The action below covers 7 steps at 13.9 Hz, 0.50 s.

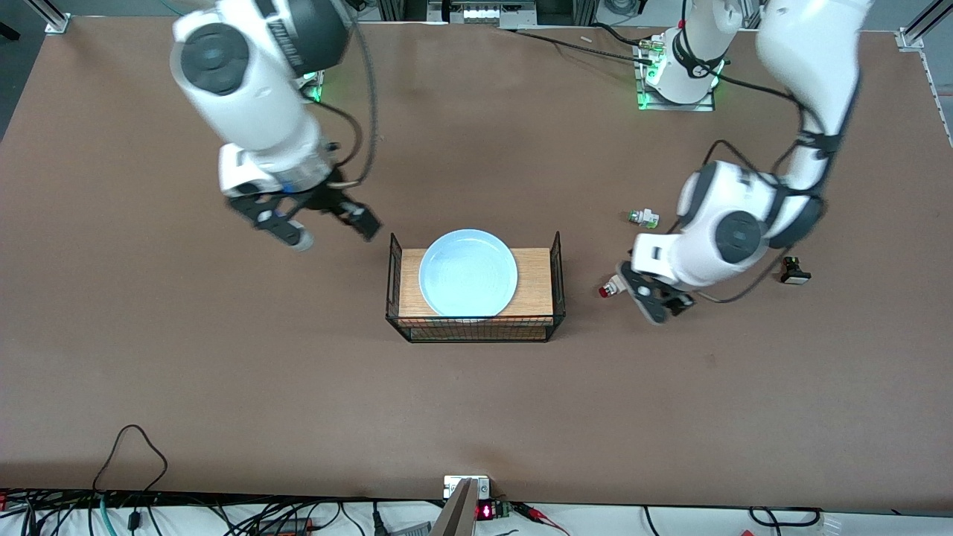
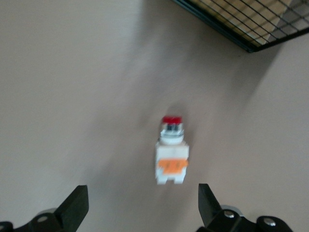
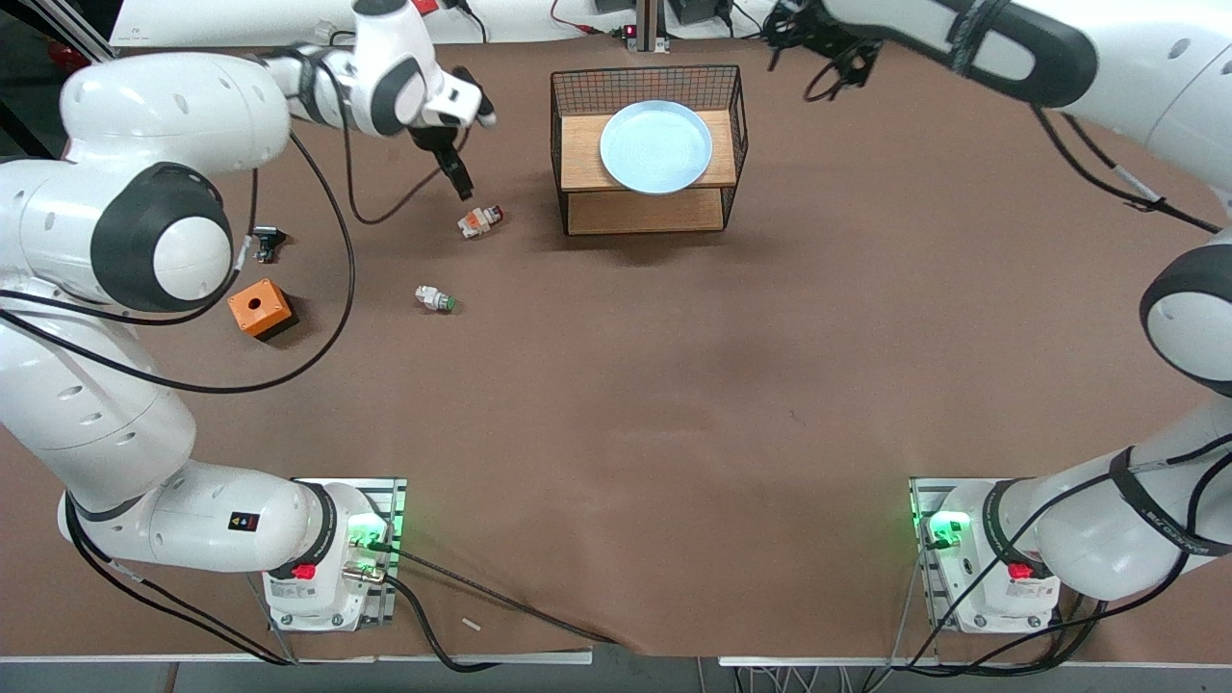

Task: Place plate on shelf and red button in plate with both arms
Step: 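Grasp the red button with the left gripper while the right gripper withdraws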

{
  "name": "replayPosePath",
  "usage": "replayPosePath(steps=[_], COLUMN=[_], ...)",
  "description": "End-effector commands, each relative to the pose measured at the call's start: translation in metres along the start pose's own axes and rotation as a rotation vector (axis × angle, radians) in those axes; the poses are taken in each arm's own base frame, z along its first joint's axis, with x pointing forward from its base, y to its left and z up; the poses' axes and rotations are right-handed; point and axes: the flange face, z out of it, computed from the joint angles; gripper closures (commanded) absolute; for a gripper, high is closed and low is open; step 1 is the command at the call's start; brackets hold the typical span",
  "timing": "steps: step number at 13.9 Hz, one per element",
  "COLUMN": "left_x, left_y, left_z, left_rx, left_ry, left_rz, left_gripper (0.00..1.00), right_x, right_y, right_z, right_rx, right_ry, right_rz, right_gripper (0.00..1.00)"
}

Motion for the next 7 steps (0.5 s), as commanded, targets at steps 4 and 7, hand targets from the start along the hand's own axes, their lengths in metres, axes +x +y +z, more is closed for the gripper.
replayPosePath(steps=[4, 7], left_x=[-0.021, -0.018], left_y=[0.027, 0.032], left_z=[0.058, 0.071], left_rx=[0.066, 0.065], left_ry=[0.059, 0.066], left_rz=[0.082, 0.091], left_gripper=[0.0, 0.0], right_x=[0.079, 0.122], right_y=[0.084, 0.148], right_z=[-0.003, -0.017], right_rx=[-0.066, -0.073], right_ry=[0.011, -0.002], right_rz=[-0.088, -0.222], right_gripper=[0.0, 0.0])
